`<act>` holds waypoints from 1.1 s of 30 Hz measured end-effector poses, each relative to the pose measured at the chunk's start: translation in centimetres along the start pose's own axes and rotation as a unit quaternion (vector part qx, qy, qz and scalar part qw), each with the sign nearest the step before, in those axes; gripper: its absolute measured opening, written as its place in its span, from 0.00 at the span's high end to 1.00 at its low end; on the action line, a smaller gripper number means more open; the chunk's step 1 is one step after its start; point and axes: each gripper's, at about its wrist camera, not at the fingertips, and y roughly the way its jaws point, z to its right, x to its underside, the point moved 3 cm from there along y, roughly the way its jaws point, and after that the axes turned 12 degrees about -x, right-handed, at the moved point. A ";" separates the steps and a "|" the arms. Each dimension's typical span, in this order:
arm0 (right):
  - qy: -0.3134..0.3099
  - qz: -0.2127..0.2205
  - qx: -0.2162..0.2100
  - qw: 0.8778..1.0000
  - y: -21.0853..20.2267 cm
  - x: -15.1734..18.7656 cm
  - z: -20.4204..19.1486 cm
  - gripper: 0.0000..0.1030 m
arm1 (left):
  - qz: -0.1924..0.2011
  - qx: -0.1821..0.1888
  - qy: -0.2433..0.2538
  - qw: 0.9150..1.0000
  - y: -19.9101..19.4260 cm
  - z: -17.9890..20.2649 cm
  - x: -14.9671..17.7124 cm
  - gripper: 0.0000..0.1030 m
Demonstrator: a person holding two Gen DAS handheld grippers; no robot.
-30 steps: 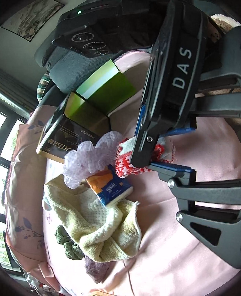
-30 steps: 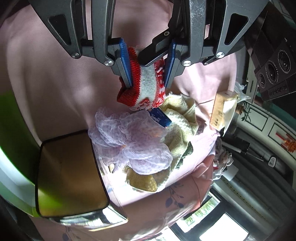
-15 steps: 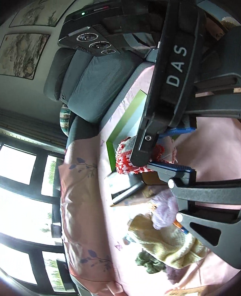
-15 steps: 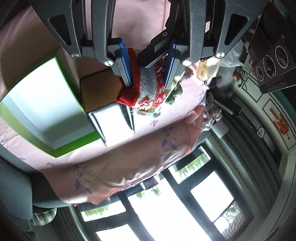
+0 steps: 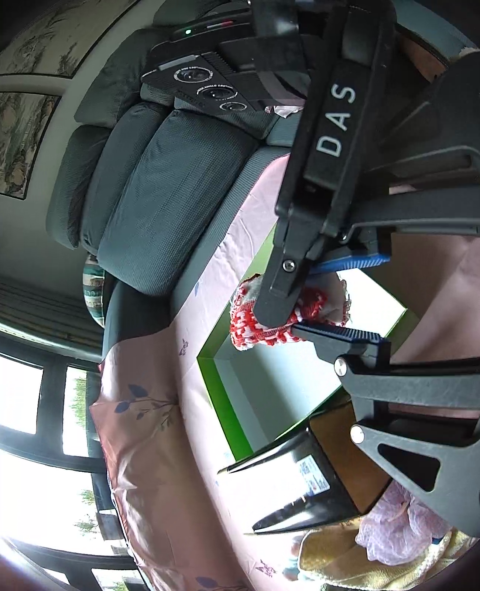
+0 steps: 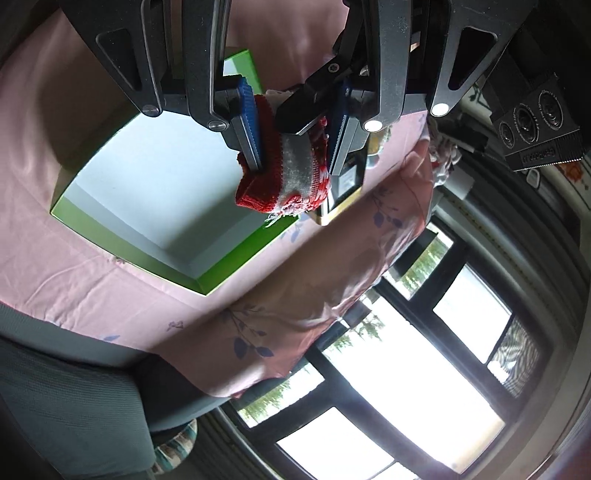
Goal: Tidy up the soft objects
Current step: 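Carry the sock to the green box and open the right gripper, then move the right gripper back toward the lilac mesh bath puff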
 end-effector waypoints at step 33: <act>-0.012 0.035 0.070 0.997 -0.6 0.8 0.8 0.17 | 0.029 -0.073 -0.056 0.995 -6.9 -5.4 2.8 0.18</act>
